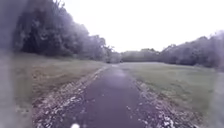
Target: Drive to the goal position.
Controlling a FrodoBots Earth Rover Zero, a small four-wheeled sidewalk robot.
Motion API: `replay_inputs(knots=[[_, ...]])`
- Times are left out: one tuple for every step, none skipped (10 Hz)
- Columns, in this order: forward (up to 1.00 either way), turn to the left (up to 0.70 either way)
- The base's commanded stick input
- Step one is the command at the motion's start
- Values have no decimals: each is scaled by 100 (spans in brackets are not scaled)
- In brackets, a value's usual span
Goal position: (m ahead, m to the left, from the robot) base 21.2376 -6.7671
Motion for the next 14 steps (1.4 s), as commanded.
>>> replay_inputs(knots=[[70,0],[70,0],[70,0],[70,0],[70,0],[70,0],[70,0],[70,0],[70,0],[70,0],[70,0],[70,0],[70,0],[70,0]])
